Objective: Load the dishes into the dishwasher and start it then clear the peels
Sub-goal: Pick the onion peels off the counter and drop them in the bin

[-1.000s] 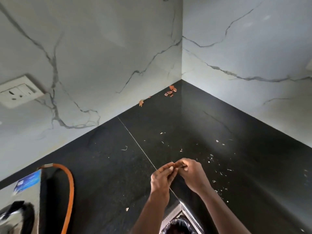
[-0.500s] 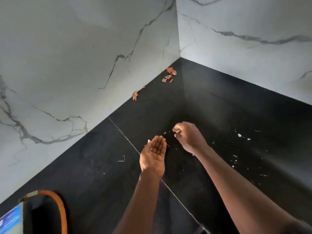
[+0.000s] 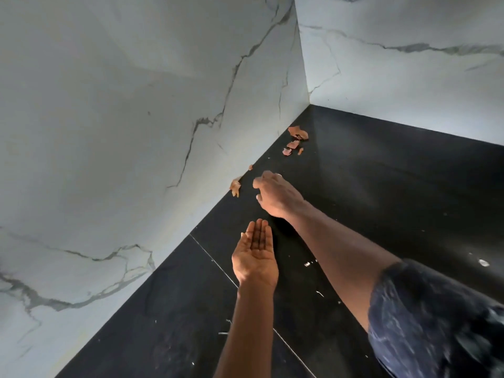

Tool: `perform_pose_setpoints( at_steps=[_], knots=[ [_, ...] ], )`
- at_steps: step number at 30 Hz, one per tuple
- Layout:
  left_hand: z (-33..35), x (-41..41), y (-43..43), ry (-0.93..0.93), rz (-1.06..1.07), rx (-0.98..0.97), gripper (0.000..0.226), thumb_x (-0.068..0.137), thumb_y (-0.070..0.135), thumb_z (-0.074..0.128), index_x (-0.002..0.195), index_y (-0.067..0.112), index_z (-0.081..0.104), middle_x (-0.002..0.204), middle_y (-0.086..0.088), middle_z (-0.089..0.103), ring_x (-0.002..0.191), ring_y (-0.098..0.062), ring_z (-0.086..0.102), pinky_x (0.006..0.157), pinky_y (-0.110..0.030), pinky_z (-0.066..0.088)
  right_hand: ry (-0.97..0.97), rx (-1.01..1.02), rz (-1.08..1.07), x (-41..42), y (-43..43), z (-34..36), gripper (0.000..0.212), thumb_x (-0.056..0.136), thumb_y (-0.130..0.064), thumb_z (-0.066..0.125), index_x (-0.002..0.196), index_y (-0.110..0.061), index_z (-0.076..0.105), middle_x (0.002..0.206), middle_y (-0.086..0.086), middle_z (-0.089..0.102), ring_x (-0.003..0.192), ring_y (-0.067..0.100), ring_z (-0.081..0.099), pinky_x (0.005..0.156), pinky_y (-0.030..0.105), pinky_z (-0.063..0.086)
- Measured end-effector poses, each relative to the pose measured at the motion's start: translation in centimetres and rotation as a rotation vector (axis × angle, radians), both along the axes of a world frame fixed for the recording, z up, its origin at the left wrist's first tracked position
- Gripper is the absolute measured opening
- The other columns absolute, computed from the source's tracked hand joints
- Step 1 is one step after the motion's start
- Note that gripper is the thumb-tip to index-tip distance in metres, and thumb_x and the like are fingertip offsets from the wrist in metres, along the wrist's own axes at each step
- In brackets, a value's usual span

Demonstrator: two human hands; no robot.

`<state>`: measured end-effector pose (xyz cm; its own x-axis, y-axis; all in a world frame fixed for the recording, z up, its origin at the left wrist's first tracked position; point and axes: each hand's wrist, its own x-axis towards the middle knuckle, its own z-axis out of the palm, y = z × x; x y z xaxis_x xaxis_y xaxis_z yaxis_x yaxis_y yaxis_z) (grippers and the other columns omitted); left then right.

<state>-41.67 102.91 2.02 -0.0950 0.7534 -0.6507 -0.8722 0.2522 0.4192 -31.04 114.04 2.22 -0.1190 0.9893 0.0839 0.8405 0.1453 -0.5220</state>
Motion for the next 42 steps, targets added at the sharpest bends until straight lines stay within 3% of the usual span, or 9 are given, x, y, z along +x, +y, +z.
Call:
perform_pose_setpoints(
  at_steps=[6,13,19,22,26,29,35,39,42],
  knots=[
    [-0.5,-1.8,1.4,0.006,-0.015,0.012,0.035,0.107,0.014,0.039,0.121,-0.008,0.062,0.118,-0.025,0.069,0.114,-0.036,0.066,0.099,-0.044,0.054,-0.182,0.027,0.031,-2.0,6.7,-1.0,0.038,0.101,-0.016,0.049,0.137,-0.005,0.049,0.147,0.014,0.042,0.131,0.033,0.046,0.103,0.045,0.046],
    [-0.3,-2.3,1.1,0.005,-0.013,0.0,0.035,0.106,0.012,0.039,0.123,-0.009,0.061,0.118,-0.027,0.069,0.114,-0.037,0.066,0.103,-0.043,0.05,-0.26,0.108,0.06,-1.3,6.7,-2.4,0.031,0.099,-0.014,0.051,0.128,-0.007,0.057,0.133,0.011,0.05,0.12,0.028,0.051,0.102,0.042,0.045],
    [-0.2,-2.3,1.4,-0.001,0.017,0.017,0.035,0.106,0.012,0.04,0.124,-0.008,0.061,0.119,-0.026,0.069,0.112,-0.036,0.068,0.092,-0.042,0.058,-0.136,0.103,0.111,-2.2,6.2,-1.5,0.018,0.098,-0.019,0.061,0.112,-0.008,0.064,0.118,0.007,0.056,0.098,0.021,0.06,0.083,0.034,0.051],
    [-0.1,-2.6,1.3,0.001,0.03,0.02,0.035,0.106,0.012,0.039,0.122,-0.009,0.062,0.118,-0.027,0.069,0.112,-0.037,0.067,0.087,-0.046,0.058,-0.053,0.082,0.126,-3.5,5.6,-1.5,0.03,0.095,-0.017,0.067,0.123,-0.008,0.06,0.124,0.009,0.055,0.106,0.024,0.062,0.09,0.035,0.054],
    [-0.2,-3.4,1.3,0.021,0.061,0.025,0.034,0.106,0.01,0.038,0.122,-0.009,0.062,0.12,-0.026,0.068,0.112,-0.036,0.067,0.087,-0.044,0.058,-0.169,0.07,0.243,-5.2,4.5,-1.8,0.031,0.094,-0.007,0.064,0.125,-0.008,0.06,0.129,0.012,0.054,0.115,0.028,0.056,0.093,0.038,0.055],
    [-0.3,-3.6,1.3,0.008,0.069,0.031,0.034,0.106,0.01,0.039,0.122,-0.009,0.062,0.119,-0.026,0.069,0.113,-0.036,0.067,0.087,-0.044,0.059,-0.306,0.065,0.261,-5.0,3.3,-0.9,0.019,0.095,-0.001,0.06,0.113,-0.003,0.065,0.124,0.012,0.055,0.113,0.026,0.055,0.088,0.033,0.055],
    [-0.4,-3.2,0.9,-0.022,0.09,0.036,0.032,0.105,0.007,0.04,0.119,-0.009,0.064,0.118,-0.026,0.069,0.109,-0.036,0.069,0.09,-0.044,0.058,-0.389,0.067,0.283,-3.0,0.8,1.3,0.011,0.092,0.002,0.064,0.102,-0.001,0.066,0.109,0.013,0.065,0.106,0.027,0.062,0.086,0.032,0.054],
    [-0.3,-2.7,0.5,-0.039,0.097,0.038,0.031,0.104,0.008,0.041,0.118,-0.009,0.064,0.115,-0.025,0.071,0.105,-0.035,0.071,0.098,-0.042,0.056,-0.353,-0.017,0.227,-1.1,-1.1,2.1,0.007,0.094,-0.001,0.062,0.098,-0.005,0.065,0.093,0.008,0.066,0.091,0.022,0.066,0.082,0.029,0.055],
    [0.0,-2.3,0.3,-0.055,0.098,0.038,0.031,0.104,0.009,0.042,0.117,-0.009,0.064,0.114,-0.025,0.071,0.107,-0.035,0.07,0.104,-0.041,0.051,-0.268,-0.104,0.118,0.3,-2.3,2.4,0.012,0.095,-0.005,0.062,0.085,-0.012,0.061,0.078,0.002,0.06,0.075,0.017,0.059,0.074,0.027,0.05]
  ],
)
